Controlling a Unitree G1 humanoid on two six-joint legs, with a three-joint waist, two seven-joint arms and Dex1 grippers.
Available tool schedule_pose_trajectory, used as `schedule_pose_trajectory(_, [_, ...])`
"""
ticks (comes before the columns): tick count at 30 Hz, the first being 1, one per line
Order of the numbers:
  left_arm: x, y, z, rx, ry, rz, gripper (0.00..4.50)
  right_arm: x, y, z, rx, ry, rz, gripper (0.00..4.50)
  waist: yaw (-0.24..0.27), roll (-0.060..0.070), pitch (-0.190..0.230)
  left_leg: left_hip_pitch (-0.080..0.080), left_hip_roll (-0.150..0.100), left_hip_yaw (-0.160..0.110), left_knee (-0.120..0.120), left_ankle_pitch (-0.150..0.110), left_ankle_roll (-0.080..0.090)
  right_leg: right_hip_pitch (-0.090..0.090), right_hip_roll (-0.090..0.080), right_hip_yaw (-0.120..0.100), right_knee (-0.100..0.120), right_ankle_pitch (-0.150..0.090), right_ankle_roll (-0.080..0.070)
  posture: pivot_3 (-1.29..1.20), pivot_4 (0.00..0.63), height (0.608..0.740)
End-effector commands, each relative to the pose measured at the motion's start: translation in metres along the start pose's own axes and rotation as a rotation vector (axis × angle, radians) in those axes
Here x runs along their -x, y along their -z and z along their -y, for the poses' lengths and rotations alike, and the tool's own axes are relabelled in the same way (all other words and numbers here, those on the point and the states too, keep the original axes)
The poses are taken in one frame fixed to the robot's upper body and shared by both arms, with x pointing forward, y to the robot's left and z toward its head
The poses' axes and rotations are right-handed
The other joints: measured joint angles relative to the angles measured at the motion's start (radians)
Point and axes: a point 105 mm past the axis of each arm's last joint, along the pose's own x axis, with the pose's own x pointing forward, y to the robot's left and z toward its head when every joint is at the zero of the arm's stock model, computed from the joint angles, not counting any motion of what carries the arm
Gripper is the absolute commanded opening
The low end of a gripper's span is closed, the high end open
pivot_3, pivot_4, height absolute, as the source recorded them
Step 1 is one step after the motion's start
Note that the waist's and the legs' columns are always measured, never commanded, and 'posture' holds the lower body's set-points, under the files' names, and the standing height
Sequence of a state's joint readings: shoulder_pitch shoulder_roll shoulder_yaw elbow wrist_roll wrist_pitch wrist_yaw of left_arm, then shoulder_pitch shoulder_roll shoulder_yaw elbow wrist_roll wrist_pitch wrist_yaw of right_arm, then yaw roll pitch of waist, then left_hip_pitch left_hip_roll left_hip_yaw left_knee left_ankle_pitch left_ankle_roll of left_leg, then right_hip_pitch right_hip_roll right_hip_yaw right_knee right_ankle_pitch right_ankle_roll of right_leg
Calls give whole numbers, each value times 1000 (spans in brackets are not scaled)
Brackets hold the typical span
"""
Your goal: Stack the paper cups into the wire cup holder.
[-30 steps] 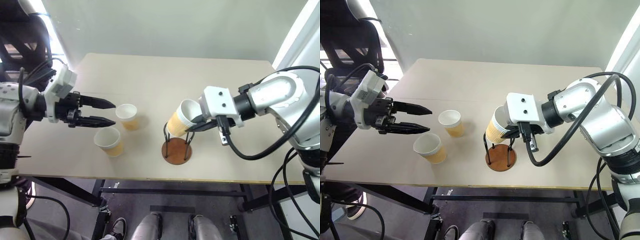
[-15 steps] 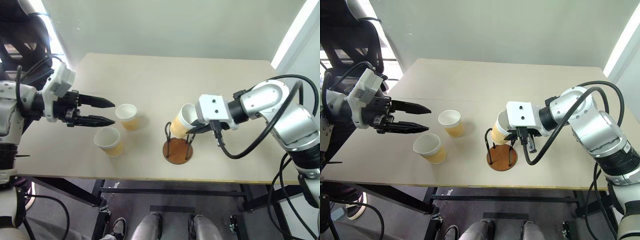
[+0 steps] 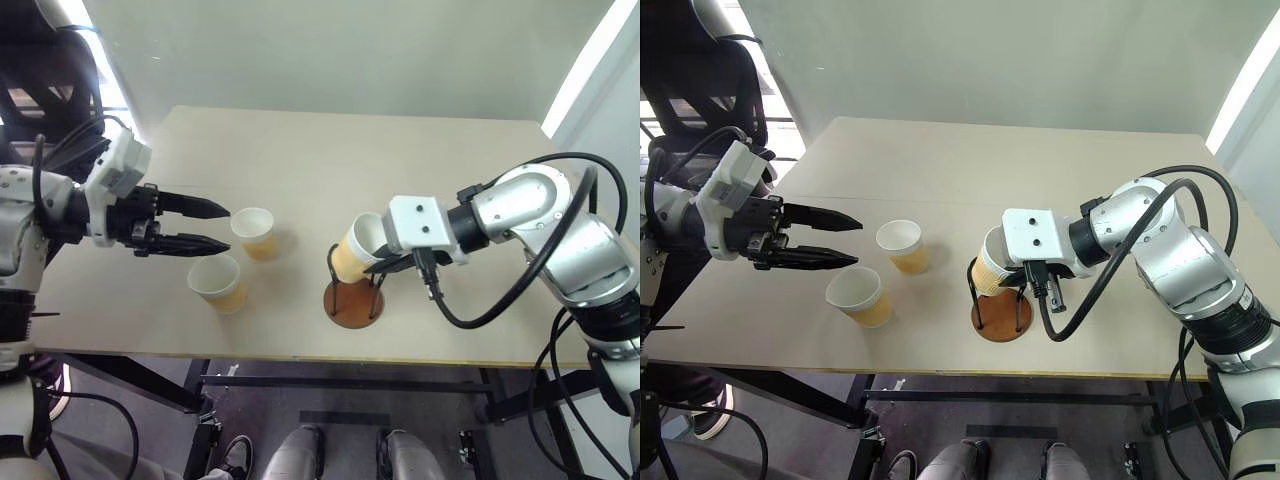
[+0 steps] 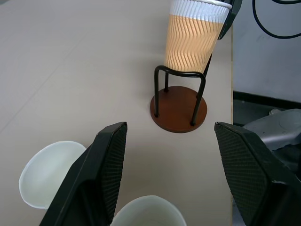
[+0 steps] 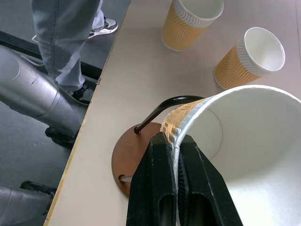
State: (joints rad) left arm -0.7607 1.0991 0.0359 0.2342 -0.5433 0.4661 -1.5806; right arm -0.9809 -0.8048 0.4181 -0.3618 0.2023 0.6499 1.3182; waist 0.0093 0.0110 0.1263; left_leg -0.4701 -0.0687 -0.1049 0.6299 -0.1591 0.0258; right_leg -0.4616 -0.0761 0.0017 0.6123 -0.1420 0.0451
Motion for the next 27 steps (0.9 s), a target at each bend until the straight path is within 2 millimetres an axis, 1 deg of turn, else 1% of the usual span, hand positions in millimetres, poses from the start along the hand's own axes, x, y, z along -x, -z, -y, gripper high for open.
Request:
schedule_pose_trajectory(1, [9, -13, 3, -55, -20, 4, 3179, -1, -4, -1, 43, -2, -6, 25, 0, 0, 0, 0, 0, 0, 0, 0, 0, 0, 0, 0, 0, 0, 0, 0, 150, 740])
schedule_pose_trajectory(3, [9, -13, 3, -55, -20, 4, 3179, -1, -4, -1, 45, -1, -8, 25, 0, 0, 0, 0, 0, 0, 0, 0, 0, 0, 0, 0, 0, 0, 0, 0, 150, 740])
schedule_pose_trajectory(5, [9, -13, 3, -55, -20, 3, 3179, -1, -2, 0, 47, 4, -17, 398, 0, 0, 0, 0, 0, 0, 0, 0, 0, 0, 0, 0, 0, 0, 0, 0, 150, 740])
schedule_pose_trajectory(7, [9, -13, 3, -55, -21, 2, 3179, -1, -1, 1, 49, 8, -22, 886, 0, 0, 0, 0, 0, 0, 0, 0, 0, 0, 0, 0, 0, 0, 0, 0, 150, 740])
schedule_pose_trajectory(9, [9, -13, 2, -57, -21, 3, 3179, 0, -1, 1, 51, 12, -24, 1589, 0, 0, 0, 0, 0, 0, 0, 0, 0, 0, 0, 0, 0, 0, 0, 0, 150, 740])
schedule_pose_trajectory(10, [10, -13, 2, -58, -21, 4, 3179, 0, -1, 2, 52, 15, -26, 2028, 0, 0, 0, 0, 0, 0, 0, 0, 0, 0, 0, 0, 0, 0, 0, 0, 150, 740])
schedule_pose_trajectory(12, [12, -16, 1, -67, -22, 4, 3179, 6, -1, 6, 59, 36, -35, 2682, 0, 0, 0, 0, 0, 0, 0, 0, 0, 0, 0, 0, 0, 0, 0, 0, 150, 740])
schedule_pose_trajectory(14, [15, -22, 0, -80, -24, 16, 3179, 17, -1, 12, 65, 69, -42, 2682, 1, 0, 0, 0, 0, 0, 0, 0, 0, 0, 0, 0, 0, 0, 0, 0, 150, 740])
schedule_pose_trajectory(18, [21, -30, -1, -92, -31, 26, 3179, 60, -2, 26, 55, 194, -60, 2682, 2, 0, 0, -2, 0, 0, 0, 0, 0, 0, 0, 0, -1, 0, 0, 0, 150, 740])
schedule_pose_trajectory(19, [25, -33, -1, -89, -36, 42, 3179, 78, -4, 31, 40, 244, -51, 2682, 2, 0, 0, -2, 0, 0, 0, 0, 0, -1, 0, 0, -1, 0, -1, 0, 150, 740])
schedule_pose_trajectory(21, [41, -48, 0, -52, -57, 147, 3179, 135, -22, 38, -20, 371, 51, 2682, 3, 0, 0, -2, 0, 0, 0, -1, 0, -1, 0, 0, -2, 0, -1, 0, 150, 740])
schedule_pose_trajectory(22, [48, -50, 0, -24, -67, 178, 3179, 161, -31, 37, -55, 425, 113, 2682, 4, 0, 0, -4, 0, 0, -1, -1, 0, -2, 0, 0, -2, 0, -1, 0, 150, 740])
schedule_pose_trajectory(23, [52, -50, 0, -5, -72, 194, 3179, 175, -37, 36, -77, 452, 155, 2682, 5, 0, 0, -6, 0, 0, -1, -1, 0, -5, 0, 0, -2, 0, -1, 0, 150, 740])
schedule_pose_trajectory(25, [57, -29, 0, 45, -104, 97, 3179, 197, -44, 31, -97, 500, 207, 2682, 5, -1, 0, -7, 0, 0, -3, -2, -3, -7, 0, 0, -2, -2, -1, 0, 150, 740])
schedule_pose_trajectory(27, [65, -4, -1, 74, -150, -50, 3179, 207, -53, 21, -112, 500, 265, 2682, -1, -1, -1, -1, 1, 0, -3, -8, -5, -3, 1, 0, -1, -7, -2, 0, 150, 740])
